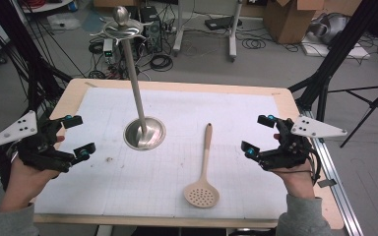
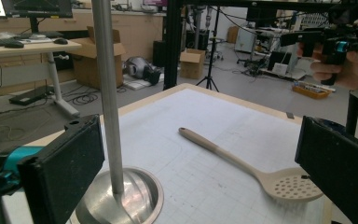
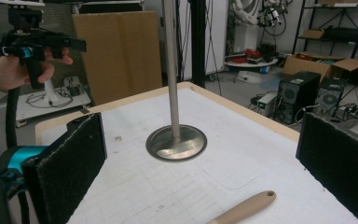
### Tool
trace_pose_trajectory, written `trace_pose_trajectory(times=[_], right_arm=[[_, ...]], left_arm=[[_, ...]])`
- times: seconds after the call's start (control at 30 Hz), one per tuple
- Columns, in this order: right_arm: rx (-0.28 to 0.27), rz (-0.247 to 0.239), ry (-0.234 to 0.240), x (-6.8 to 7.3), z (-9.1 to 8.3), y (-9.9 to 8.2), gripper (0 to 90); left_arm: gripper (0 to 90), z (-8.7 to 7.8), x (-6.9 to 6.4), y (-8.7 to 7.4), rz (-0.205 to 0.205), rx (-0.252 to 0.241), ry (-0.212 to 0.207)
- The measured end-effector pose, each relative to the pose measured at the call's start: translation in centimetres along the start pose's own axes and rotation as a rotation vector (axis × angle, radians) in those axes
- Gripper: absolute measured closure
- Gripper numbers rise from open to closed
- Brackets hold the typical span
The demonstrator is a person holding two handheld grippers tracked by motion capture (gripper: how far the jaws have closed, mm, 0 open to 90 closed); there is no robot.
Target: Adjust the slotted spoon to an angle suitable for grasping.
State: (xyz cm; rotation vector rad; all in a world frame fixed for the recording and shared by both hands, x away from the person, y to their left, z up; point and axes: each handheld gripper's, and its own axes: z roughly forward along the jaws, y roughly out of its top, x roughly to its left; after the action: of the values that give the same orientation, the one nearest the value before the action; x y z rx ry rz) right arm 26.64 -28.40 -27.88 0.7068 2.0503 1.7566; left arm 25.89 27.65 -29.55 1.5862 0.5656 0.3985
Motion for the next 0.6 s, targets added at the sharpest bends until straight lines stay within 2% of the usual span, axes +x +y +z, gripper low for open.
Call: trace_pose_trajectory(times=[0.23,0.27,0.37,0.4,0.57,0.6], right_arm=[[0.006,0.006,0.006,0.0,0.2,-0.1,1.0],[0.010,0.010,0.021,0.0,0.3,-0.1,4.5],[0.025,0.014,0.037,0.0,0.5,-0.3,6.0],[0.039,0.009,0.047,0.0,0.8,-0.5,11.8],[0.059,0.020,0.051,0.0,1.5,-1.0,19.2],[0.077,0.020,0.054,0.0,1.8,-1.2,26.6]], left_arm=[[1.7,0.1,0.3,-0.4,-0.013,0.016,0.013],[1.7,0.0,0.3,-0.4,-0.016,0.018,0.016],[1.8,0.1,0.4,-0.5,-0.021,0.017,0.013],[1.7,0.1,0.5,-0.6,-0.024,0.020,0.013],[1.7,0.2,0.5,-0.7,-0.024,0.029,0.012],[1.7,0.2,0.4,-0.8,-0.028,0.029,0.012]])
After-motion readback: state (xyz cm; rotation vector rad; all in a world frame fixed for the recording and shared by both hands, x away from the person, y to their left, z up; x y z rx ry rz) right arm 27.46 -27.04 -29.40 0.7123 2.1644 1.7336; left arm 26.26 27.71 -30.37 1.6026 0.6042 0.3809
